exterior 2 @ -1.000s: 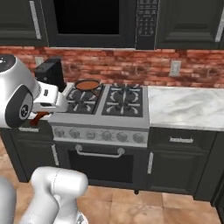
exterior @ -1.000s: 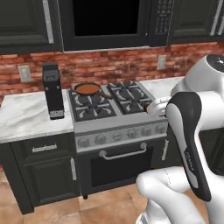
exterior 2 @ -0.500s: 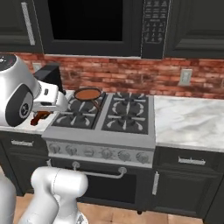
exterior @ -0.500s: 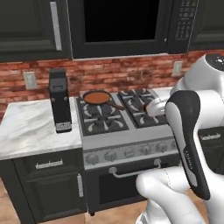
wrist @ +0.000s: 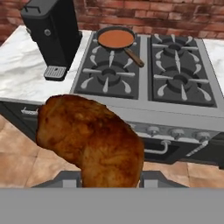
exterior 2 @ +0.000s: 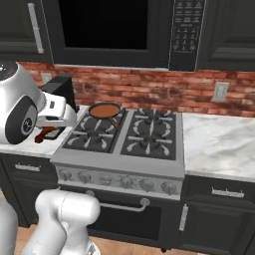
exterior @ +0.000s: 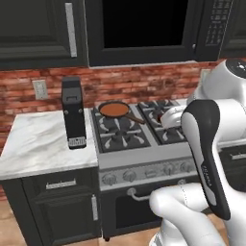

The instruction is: Retrieve the chicken drumstick from the fridge and place it on the saucepan with marinade on the stove.

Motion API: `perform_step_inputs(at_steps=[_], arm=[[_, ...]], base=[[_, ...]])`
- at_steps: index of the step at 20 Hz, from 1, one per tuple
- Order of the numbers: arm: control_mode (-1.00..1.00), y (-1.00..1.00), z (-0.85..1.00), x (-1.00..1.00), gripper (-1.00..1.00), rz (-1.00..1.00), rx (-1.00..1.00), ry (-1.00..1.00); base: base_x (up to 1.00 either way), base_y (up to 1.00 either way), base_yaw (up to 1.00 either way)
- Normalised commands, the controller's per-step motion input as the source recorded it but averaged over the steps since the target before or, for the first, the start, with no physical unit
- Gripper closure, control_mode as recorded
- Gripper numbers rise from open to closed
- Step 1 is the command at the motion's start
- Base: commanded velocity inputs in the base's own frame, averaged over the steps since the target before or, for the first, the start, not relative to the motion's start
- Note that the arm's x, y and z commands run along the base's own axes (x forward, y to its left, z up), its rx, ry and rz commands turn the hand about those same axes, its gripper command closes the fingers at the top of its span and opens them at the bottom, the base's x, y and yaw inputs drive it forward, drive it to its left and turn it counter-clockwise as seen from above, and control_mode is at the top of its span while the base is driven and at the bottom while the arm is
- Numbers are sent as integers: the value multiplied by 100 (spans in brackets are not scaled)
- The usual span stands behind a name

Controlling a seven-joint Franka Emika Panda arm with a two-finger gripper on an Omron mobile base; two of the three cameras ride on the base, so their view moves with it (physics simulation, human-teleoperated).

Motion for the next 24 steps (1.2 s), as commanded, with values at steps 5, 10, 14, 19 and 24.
perform_step_inputs(at_steps=[5,10,14,19,24], arm=[[100,0,0,0,100,0,0,0],[100,0,0,0,100,0,0,0],[100,0,0,0,100,0,0,0],[100,0,0,0,100,0,0,0],[100,0,0,0,100,0,0,0]], base=[[40,25,2],[46,1,0],[56,6,-3],[62,17,-7],[32,14,-3]])
